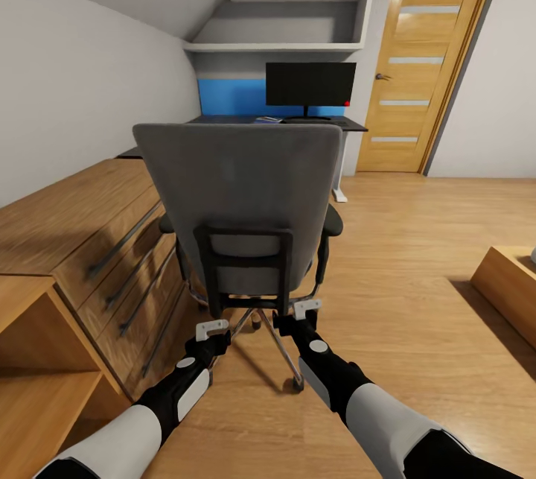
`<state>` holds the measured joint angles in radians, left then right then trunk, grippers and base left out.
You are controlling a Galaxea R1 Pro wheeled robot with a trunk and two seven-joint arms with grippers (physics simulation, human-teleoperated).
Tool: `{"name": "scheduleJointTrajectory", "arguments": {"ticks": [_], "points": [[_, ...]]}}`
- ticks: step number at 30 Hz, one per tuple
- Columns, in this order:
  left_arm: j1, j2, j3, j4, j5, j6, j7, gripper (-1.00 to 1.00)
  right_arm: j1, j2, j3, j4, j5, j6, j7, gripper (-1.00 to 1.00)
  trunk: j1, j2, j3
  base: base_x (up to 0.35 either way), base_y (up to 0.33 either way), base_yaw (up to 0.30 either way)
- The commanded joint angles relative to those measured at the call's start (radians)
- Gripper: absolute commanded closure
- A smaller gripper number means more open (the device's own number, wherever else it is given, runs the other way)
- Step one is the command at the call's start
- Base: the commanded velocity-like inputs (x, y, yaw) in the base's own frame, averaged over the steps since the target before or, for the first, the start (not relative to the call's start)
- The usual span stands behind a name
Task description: In the bedroom, organize the workspace by keeping the computer under the desk, ensuring the monitor is on the desk, placing the keyboard on the desk next to the monitor, placing the mouse on the desk next to the keyboard, moving the folder from the swivel chair onto the desk next to the mouse, stacking the notebook on top of the folder with the pen on top of the notebook, and positioning the swivel chair next to the desk.
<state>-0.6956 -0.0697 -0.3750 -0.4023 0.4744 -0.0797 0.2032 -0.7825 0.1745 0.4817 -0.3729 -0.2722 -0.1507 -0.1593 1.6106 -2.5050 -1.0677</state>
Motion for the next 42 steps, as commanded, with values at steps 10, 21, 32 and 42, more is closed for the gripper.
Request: {"name": "scheduleJointTrajectory", "arguments": {"ticks": [10,21,32,42], "points": [[-0.001,-0.002,-0.011,0.0,0.009,-0.005,0.007,-1.0,-0.001,0.0,0.002,0.002,-0.015,-0.05,-0.012,-1.0,0.0,0.0,-0.001,0.001,0.0,0.0],[-0.001,-0.007,-0.012,-0.003,0.009,-0.007,0.01,-1.0,-0.001,0.0,0.001,0.005,-0.017,-0.078,-0.014,-1.0,0.0,0.0,-0.001,0.0,0.0,0.0],[-0.001,-0.011,-0.014,-0.009,0.01,-0.045,0.013,-1.0,-0.001,0.0,0.001,0.006,-0.018,-0.079,-0.013,-1.0,0.0,0.0,-0.001,0.0,0.0,0.0],[-0.001,-0.025,-0.018,-0.006,0.007,-0.188,0.015,-1.0,-0.001,0.0,0.001,0.005,-0.019,-0.079,-0.013,-1.0,0.0,0.0,-0.001,0.0,0.0,0.0]]}}
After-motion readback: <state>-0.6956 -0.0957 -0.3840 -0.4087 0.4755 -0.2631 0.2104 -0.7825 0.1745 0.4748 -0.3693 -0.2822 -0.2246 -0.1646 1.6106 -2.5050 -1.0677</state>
